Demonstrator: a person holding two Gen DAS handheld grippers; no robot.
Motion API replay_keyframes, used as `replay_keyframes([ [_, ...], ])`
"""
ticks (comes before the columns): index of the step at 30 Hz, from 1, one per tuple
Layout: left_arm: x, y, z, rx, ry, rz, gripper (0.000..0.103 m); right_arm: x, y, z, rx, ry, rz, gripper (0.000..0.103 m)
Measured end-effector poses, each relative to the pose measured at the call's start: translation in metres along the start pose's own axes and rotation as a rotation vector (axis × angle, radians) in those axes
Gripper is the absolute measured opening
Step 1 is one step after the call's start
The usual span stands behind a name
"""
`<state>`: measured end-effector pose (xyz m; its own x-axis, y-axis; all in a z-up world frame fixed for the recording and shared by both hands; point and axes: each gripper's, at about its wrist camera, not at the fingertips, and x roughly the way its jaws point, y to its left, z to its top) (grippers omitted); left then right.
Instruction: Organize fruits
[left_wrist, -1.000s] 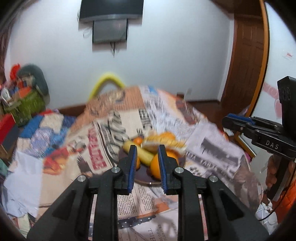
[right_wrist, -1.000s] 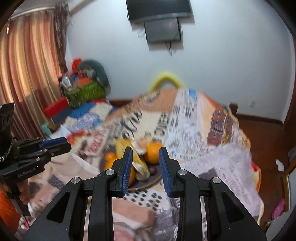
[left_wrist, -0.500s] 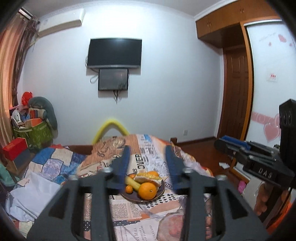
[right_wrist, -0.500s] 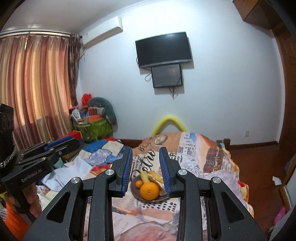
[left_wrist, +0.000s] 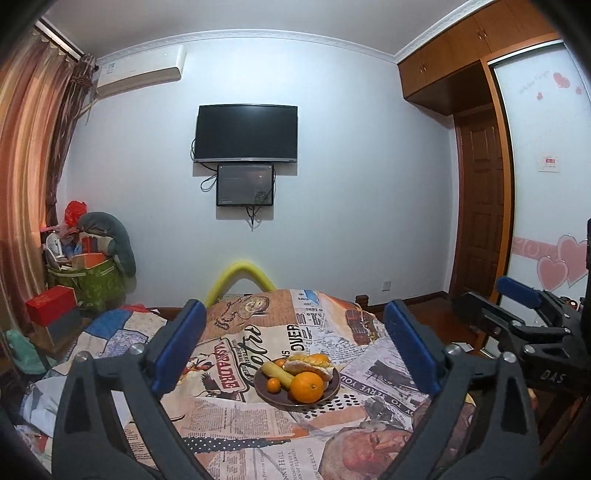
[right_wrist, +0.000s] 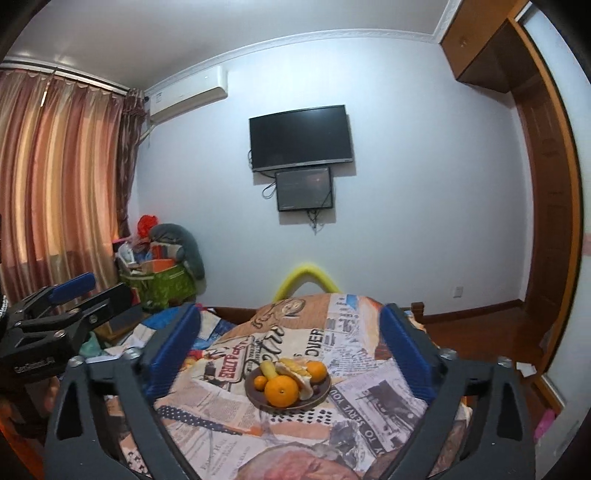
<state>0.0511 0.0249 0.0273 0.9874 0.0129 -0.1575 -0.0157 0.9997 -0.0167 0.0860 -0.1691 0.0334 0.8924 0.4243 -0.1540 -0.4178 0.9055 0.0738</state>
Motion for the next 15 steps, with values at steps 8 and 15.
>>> replay_keyframes([
  [8, -0.001, -0.001, -0.005, -0.007, 0.008, 0.012, 0.102, -0.009, 0.004, 0.001, -0.014, -0.009, -0.016, 0.103],
  [15, 0.001, -0.004, -0.007, -0.003, 0.012, 0.006, 0.102, -0.018, 0.007, -0.004, -0.026, -0.013, -0.021, 0.103],
])
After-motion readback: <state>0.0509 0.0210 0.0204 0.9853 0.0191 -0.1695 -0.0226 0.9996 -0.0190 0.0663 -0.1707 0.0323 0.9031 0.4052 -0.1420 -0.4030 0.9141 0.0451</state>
